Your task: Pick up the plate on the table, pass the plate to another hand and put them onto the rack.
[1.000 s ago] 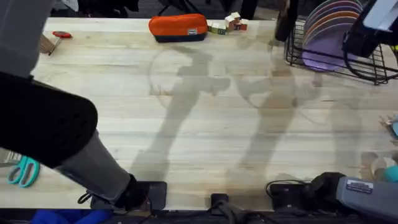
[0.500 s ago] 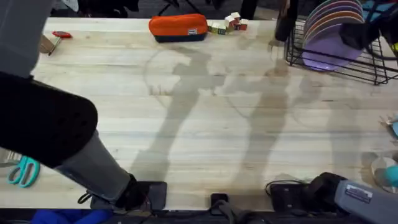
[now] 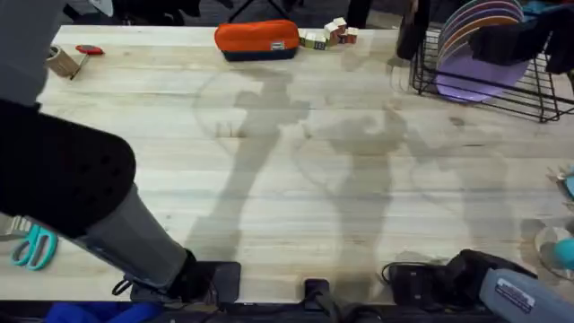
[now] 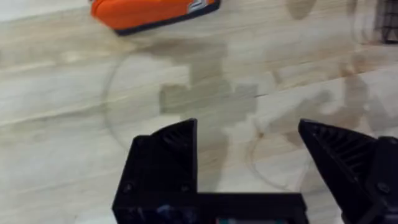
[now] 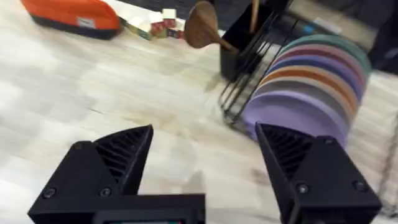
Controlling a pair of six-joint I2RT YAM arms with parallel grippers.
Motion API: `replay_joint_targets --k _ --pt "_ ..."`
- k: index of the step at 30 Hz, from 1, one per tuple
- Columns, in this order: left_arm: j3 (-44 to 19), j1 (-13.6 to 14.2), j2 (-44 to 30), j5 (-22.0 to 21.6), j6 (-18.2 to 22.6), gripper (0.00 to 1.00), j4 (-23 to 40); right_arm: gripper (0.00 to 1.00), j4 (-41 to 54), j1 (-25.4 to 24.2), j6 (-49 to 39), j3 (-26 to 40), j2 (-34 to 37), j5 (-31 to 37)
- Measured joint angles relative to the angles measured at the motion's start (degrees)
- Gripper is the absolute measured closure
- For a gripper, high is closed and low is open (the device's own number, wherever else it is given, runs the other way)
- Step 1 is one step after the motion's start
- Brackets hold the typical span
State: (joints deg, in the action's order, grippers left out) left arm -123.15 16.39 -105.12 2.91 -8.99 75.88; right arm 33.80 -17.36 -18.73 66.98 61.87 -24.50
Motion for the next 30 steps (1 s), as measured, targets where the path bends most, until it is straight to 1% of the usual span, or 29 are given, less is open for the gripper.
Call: replay_joint_targets --k 5,9,13,21,25,30 --pt "0.00 -1.63 0.08 -1.17 0.00 0.007 2.17 0.009 2.47 0.10 7.60 0.00 -3.68 -0.20" --pt "0.00 -2.28 1.42 -2.77 0.00 0.008 4.21 0.009 2.47 0.10 10.74 0.00 -5.86 -0.40" --pt "0.00 -2.69 5.02 -4.65 0.02 0.008 7.04 0.009 2.50 0.10 12.89 0.00 -6.79 -0.40" --pt "-0.06 -2.72 12.58 -6.83 0.02 0.008 11.16 0.009 2.58 0.10 14.94 0.00 -6.78 -0.40" --pt "-0.13 -2.72 14.72 -8.29 0.02 0.007 13.24 0.009 2.65 0.10 15.36 0.00 -6.78 -0.40" --pt "-0.17 -2.72 16.28 -9.06 0.02 0.007 13.50 0.009 2.65 0.10 15.44 0.00 -6.78 -0.40"
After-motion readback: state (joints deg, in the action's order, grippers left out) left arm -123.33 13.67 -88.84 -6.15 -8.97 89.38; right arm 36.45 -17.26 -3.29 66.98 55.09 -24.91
